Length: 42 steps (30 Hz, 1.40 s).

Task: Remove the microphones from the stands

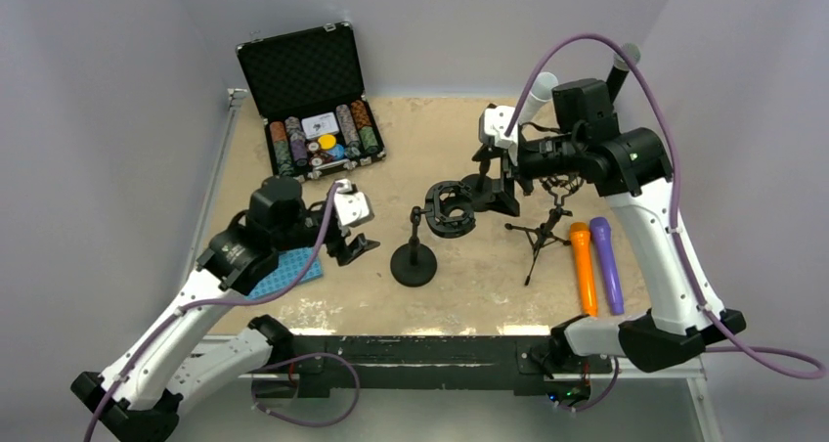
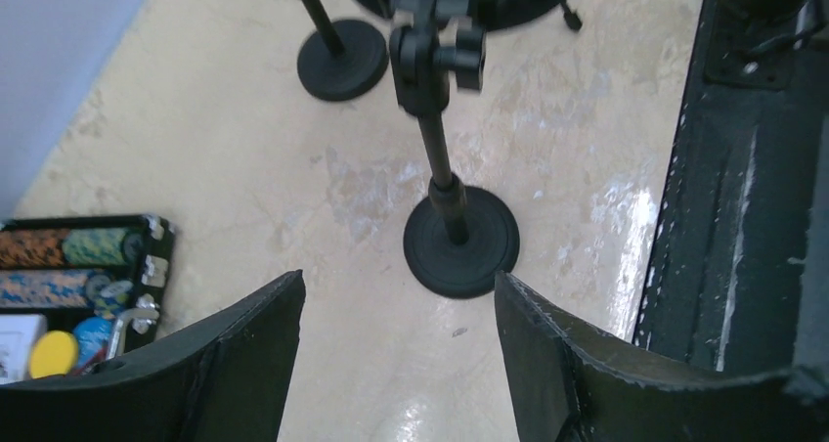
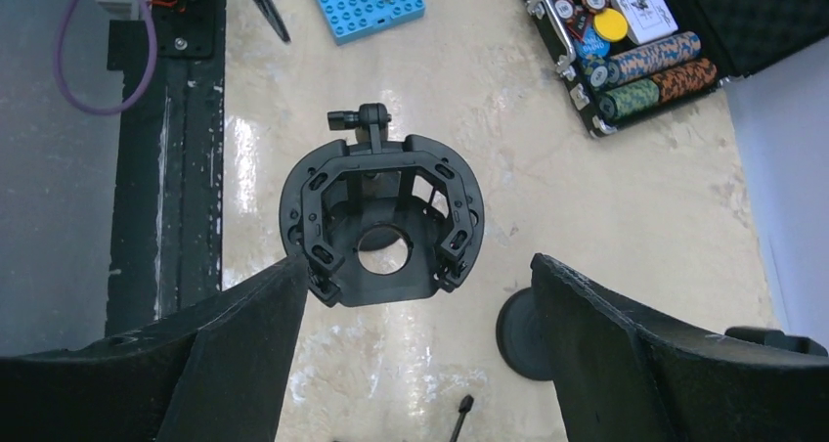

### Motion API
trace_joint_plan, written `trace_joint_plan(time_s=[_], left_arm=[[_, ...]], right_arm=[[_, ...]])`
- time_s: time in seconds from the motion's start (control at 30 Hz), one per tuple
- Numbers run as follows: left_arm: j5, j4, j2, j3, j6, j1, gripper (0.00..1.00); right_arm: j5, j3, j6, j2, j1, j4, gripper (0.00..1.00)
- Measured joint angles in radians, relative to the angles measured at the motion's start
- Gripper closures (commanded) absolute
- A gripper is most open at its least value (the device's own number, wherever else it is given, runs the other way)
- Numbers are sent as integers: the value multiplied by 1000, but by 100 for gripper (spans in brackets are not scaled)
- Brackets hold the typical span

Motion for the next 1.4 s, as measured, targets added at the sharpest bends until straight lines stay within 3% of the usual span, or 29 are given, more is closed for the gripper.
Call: trace_joint_plan(time_s=[0.13, 0.4, 0.57, 0.67, 1.0, 1.4], left_arm=[[41, -140, 51, 239, 13, 5, 31], [196, -187, 257, 525, -97, 12, 41], [278, -156, 340, 510, -163, 13, 50], [323, -148, 364, 502, -153, 14, 49], [397, -171, 428, 510, -57, 15, 31], [378, -126, 434, 444, -47, 16, 21]], right_arm=[[-32, -31, -60, -5, 10, 4, 18], [-103, -57, -43, -16, 40, 14, 24], [-101, -64, -43, -23, 97, 11, 29], [-68, -103, -70, -40, 128, 7, 30], [29, -234, -99, -89, 166, 19, 31], [80, -262, -59, -67, 190, 76, 37]])
